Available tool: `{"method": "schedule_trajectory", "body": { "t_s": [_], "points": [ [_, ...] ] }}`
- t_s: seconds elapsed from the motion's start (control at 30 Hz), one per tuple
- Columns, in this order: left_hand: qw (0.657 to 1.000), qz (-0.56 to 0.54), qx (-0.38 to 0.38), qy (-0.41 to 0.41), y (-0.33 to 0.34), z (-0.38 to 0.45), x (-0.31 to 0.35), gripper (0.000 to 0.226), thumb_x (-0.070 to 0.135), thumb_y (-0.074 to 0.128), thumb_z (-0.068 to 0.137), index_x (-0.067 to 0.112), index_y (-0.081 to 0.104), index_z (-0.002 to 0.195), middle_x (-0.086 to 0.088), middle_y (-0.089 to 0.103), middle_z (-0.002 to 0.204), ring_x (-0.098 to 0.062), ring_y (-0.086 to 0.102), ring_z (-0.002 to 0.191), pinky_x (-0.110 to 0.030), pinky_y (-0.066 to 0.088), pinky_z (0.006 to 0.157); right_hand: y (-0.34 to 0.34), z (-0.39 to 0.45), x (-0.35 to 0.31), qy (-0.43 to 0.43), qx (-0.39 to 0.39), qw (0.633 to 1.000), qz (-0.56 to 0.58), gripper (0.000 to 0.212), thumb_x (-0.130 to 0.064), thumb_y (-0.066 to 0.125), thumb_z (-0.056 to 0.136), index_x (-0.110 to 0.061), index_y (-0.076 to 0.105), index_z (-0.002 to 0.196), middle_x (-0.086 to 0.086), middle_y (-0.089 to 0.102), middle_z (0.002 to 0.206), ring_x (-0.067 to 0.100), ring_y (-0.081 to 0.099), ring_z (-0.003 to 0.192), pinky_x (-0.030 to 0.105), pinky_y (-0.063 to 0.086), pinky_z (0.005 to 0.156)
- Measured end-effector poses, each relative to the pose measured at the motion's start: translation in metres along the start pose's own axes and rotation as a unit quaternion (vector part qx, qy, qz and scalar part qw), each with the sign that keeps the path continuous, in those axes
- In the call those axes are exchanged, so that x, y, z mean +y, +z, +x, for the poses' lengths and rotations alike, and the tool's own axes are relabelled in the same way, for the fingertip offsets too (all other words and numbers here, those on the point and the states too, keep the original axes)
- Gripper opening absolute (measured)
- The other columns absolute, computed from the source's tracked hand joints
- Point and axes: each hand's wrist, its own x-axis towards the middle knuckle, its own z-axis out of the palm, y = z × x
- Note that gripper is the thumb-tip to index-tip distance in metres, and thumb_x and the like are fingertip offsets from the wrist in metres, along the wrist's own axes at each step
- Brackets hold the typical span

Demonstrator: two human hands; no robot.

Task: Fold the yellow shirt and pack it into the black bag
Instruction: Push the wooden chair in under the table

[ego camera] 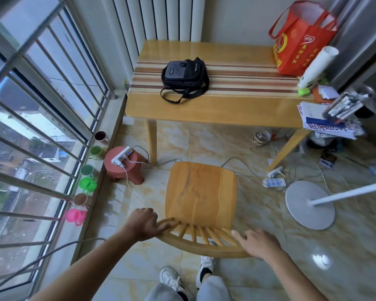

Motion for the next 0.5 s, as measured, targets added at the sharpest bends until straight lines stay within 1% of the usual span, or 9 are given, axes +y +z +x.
{"method": "schedule_trajectory", "body": {
  "t_s": [0.07,0.1,0.13,0.17,0.2,0.23,0.3,0.37,0.5],
  "points": [
    [0.999,-0.006,0.013,0.044,0.003,0.000,0.001,0.094,0.096,0.013,0.072,0.022,0.066,0.095,-0.002,0.066,0.082,-0.023,0.064,0.075,-0.034,0.047,0.067,0.006,-0.006,-0.002,-0.007,0.080,0.997,-0.016,0.075,-0.072,0.012,0.092,-0.023,0.070,0.090,0.003,0.072,0.102,0.027,0.066,0.099,0.037,0.045,0.080],
    [0.998,-0.010,0.025,0.056,0.003,0.001,0.002,0.093,0.096,0.013,0.072,0.024,0.065,0.099,-0.002,0.067,0.081,-0.023,0.064,0.075,-0.034,0.046,0.065,0.008,-0.007,-0.002,-0.005,0.113,0.993,-0.018,0.077,-0.072,0.010,0.092,-0.022,0.069,0.085,0.003,0.073,0.097,0.026,0.067,0.095,0.037,0.043,0.076],
    [0.997,-0.011,0.040,0.059,0.002,0.003,0.002,0.091,0.094,0.013,0.074,0.022,0.066,0.092,-0.003,0.066,0.076,-0.024,0.063,0.070,-0.033,0.044,0.062,0.009,-0.006,0.000,-0.006,0.132,0.991,-0.019,0.080,-0.072,0.007,0.090,-0.021,0.068,0.082,0.003,0.074,0.094,0.026,0.068,0.092,0.036,0.042,0.074],
    [0.997,-0.010,0.055,0.059,0.001,0.005,0.003,0.088,0.089,0.014,0.078,0.017,0.065,0.080,-0.005,0.063,0.068,-0.024,0.060,0.063,-0.034,0.042,0.058,0.009,-0.004,0.002,-0.007,0.143,0.989,-0.020,0.082,-0.072,0.004,0.087,-0.020,0.067,0.080,0.003,0.074,0.091,0.025,0.068,0.090,0.036,0.042,0.073],
    [0.996,-0.007,0.064,0.056,-0.001,0.008,0.004,0.084,0.082,0.017,0.083,0.012,0.061,0.068,-0.007,0.059,0.061,-0.025,0.056,0.056,-0.035,0.041,0.054,0.008,-0.002,0.004,-0.008,0.152,0.988,-0.022,0.084,-0.072,0.002,0.086,-0.019,0.067,0.078,0.003,0.074,0.089,0.025,0.068,0.090,0.036,0.042,0.073],
    [0.996,-0.007,0.070,0.050,-0.002,0.011,0.005,0.079,0.075,0.020,0.086,0.009,0.056,0.061,-0.009,0.055,0.055,-0.027,0.052,0.051,-0.037,0.041,0.052,0.005,0.001,0.006,-0.006,0.156,0.987,-0.026,0.083,-0.071,0.002,0.086,-0.019,0.066,0.077,0.004,0.073,0.089,0.025,0.068,0.090,0.036,0.043,0.075],
    [0.996,-0.003,0.080,0.037,-0.007,0.019,0.008,0.070,0.063,0.023,0.087,0.007,0.052,0.057,-0.011,0.051,0.052,-0.029,0.050,0.049,-0.038,0.039,0.050,-0.005,0.010,0.010,-0.007,0.167,0.985,-0.032,0.076,-0.068,0.010,0.092,-0.019,0.066,0.080,0.005,0.073,0.092,0.026,0.067,0.093,0.037,0.045,0.079],
    [0.995,-0.005,0.092,0.026,-0.013,0.029,0.008,0.066,0.058,0.023,0.088,0.008,0.052,0.056,-0.011,0.051,0.052,-0.030,0.050,0.050,-0.036,0.035,0.050,-0.018,0.020,0.013,-0.008,0.177,0.984,-0.033,0.071,-0.065,0.015,0.096,-0.019,0.066,0.081,0.006,0.073,0.093,0.027,0.067,0.094,0.037,0.045,0.079],
    [0.995,-0.009,0.103,0.008,-0.022,0.053,0.004,0.063,0.055,0.023,0.089,0.009,0.051,0.056,-0.012,0.052,0.051,-0.031,0.052,0.050,-0.035,0.033,0.049,-0.041,0.043,0.019,-0.018,0.184,0.982,-0.031,0.069,-0.064,0.012,0.094,-0.019,0.058,0.069,0.006,0.071,0.082,0.028,0.067,0.084,0.037,0.042,0.073]
  ]
}}
